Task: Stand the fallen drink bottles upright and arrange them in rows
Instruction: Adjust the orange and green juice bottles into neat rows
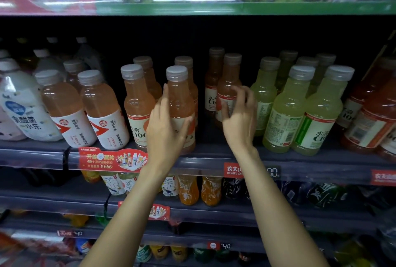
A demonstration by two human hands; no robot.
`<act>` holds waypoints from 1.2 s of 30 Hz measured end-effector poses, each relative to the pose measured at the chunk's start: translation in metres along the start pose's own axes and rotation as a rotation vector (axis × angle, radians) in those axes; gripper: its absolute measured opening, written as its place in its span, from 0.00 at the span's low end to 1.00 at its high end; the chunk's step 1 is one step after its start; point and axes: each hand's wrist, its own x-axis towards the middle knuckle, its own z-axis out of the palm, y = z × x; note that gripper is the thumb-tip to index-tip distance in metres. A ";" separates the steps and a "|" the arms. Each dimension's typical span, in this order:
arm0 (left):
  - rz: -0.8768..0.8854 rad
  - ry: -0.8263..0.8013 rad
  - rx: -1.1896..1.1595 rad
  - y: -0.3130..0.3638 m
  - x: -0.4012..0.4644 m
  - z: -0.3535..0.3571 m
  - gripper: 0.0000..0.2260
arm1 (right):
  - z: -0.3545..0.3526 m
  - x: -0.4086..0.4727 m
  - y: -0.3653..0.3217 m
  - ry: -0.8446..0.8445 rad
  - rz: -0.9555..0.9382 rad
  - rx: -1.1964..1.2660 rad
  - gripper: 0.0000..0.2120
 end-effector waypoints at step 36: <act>-0.012 -0.173 -0.218 0.065 0.013 0.025 0.32 | -0.058 0.010 0.019 -0.640 0.085 0.765 0.22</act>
